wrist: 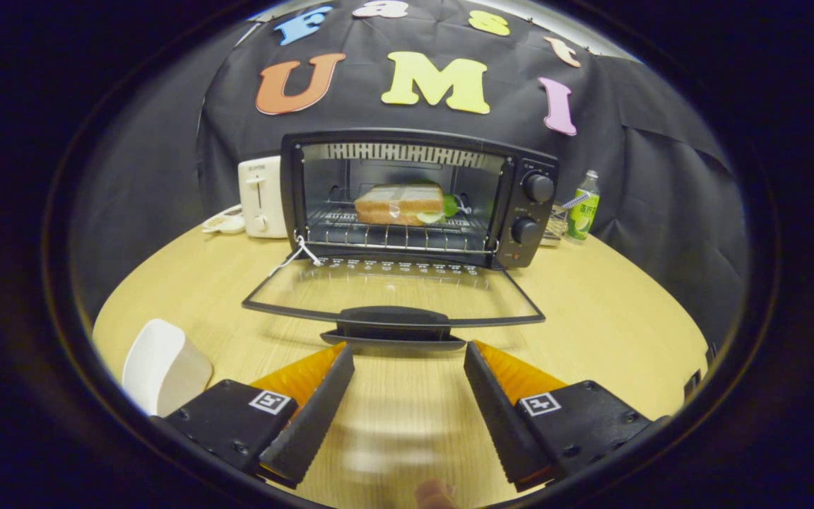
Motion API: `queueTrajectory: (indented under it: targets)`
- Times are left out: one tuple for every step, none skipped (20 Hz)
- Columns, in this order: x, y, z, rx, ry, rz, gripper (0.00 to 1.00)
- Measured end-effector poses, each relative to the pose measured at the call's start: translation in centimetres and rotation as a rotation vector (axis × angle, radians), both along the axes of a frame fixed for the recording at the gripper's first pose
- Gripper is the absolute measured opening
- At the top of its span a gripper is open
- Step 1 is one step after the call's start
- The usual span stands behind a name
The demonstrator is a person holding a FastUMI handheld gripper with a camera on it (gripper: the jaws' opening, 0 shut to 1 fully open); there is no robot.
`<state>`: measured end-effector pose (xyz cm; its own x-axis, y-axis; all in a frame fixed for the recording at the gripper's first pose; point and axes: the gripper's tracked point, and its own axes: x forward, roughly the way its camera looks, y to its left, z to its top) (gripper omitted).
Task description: Open the toaster oven, put the food inside, and close the toaster oven door.
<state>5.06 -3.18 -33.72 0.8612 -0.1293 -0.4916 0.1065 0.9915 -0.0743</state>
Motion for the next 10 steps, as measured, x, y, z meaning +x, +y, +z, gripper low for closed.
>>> queueTrajectory:
  targets:
    - [0.3, 0.2, -0.2, 0.0, 0.01, 0.011, 1.0]
    - [0.5, 0.2, -0.3, -0.001, 0.015, 0.013, 1.0]
    - [0.8, 0.1, -0.1, 0.001, 0.008, 0.009, 1.0]
    - [1.1, 0.0, 0.0, 0.001, 0.002, 0.002, 1.0]
    - [1.1, -0.1, 0.1, 0.002, 0.001, -0.009, 1.0]
    - [1.2, 0.0, -0.1, -0.011, 0.006, -0.018, 1.0]
    - [1.1, 0.1, 0.0, -0.024, 0.015, -0.016, 1.0]
    - [1.3, 0.3, -0.2, -0.03, 0.02, -0.018, 1.0]
    - [1.3, 0.4, -0.1, -0.031, 0.018, -0.02, 1.0]
    - [1.2, 0.4, -0.1, -0.021, 0.022, -0.025, 1.0]
